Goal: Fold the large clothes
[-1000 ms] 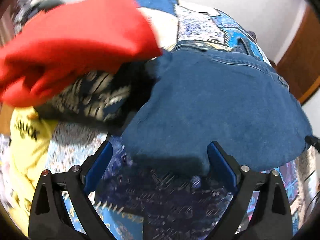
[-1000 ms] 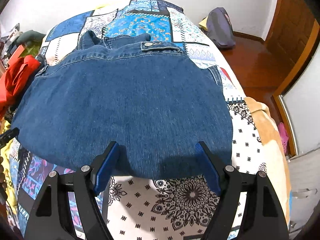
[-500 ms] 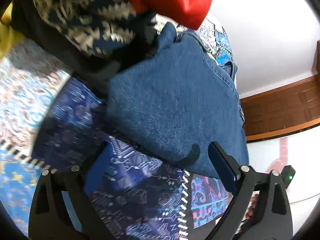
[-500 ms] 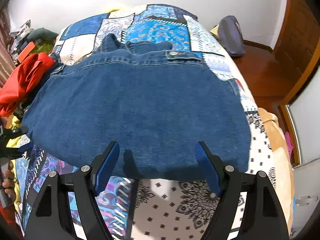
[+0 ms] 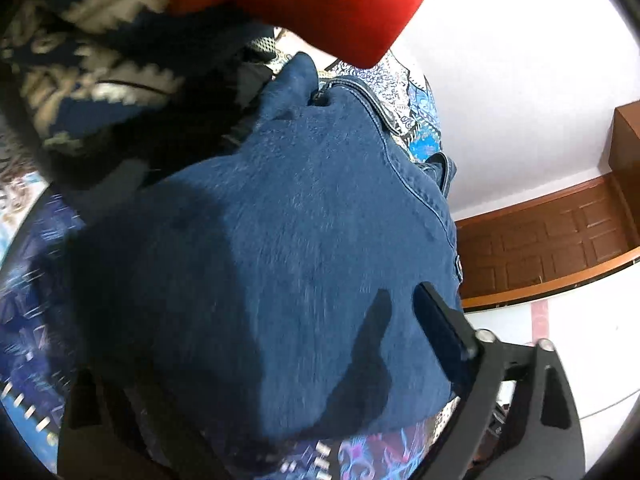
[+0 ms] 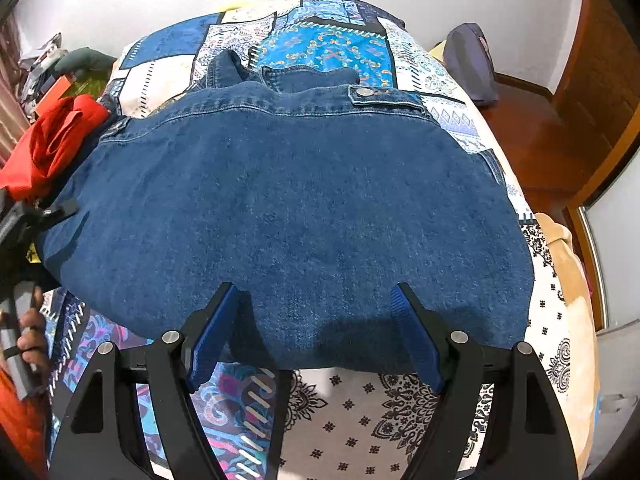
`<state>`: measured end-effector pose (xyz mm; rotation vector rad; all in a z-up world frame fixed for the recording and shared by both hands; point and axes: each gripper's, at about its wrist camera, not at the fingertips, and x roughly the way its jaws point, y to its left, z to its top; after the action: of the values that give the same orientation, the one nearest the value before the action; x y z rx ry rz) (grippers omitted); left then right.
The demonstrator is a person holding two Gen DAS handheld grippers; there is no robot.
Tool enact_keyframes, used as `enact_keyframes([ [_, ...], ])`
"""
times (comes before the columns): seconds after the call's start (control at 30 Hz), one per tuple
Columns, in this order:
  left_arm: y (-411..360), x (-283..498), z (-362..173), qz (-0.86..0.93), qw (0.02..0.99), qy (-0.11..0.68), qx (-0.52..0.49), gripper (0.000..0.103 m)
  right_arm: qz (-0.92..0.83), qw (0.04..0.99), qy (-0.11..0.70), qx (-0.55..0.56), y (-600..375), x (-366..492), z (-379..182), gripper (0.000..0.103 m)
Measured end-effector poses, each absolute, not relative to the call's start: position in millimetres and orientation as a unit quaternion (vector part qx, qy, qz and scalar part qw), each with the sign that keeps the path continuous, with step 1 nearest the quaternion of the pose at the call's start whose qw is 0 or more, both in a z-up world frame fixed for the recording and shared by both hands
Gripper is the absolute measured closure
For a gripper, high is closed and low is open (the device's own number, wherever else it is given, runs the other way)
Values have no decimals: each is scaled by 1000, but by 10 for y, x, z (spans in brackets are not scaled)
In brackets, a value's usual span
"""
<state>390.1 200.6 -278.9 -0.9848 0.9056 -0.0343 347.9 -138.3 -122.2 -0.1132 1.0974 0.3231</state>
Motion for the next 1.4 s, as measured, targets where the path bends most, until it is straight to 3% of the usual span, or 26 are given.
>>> enact_keyframes([
  [0.13,1952,3954,-2747,15,792,422,-441,38,154,841,516,-58,-1363,3465,-1184,28],
  [0.27,1870,3950,-2541,41,812,413,-411,67,149,842,515,-60,-1359,3469,-1127,28],
  [0.4,1803,3972,-2168,26,834,393,-385,76,150,844,512,-56,-1351,3485,-1049,28],
  [0.83,1517,3833,-899,-25,909,289,-298,81,217,830,507,-79,-576,3672,-804,28],
  [1.07,1739,3668,-762,35,923,274,-268,81,301,782,536,-99,265,3521,-1196,28],
  [1.2,1742,3739,-816,45,923,303,-233,81,309,754,571,-102,438,3560,-1472,26],
  [1.4,1430,3841,-844,36,935,304,-181,81,333,757,555,-92,55,3463,-1269,28],
])
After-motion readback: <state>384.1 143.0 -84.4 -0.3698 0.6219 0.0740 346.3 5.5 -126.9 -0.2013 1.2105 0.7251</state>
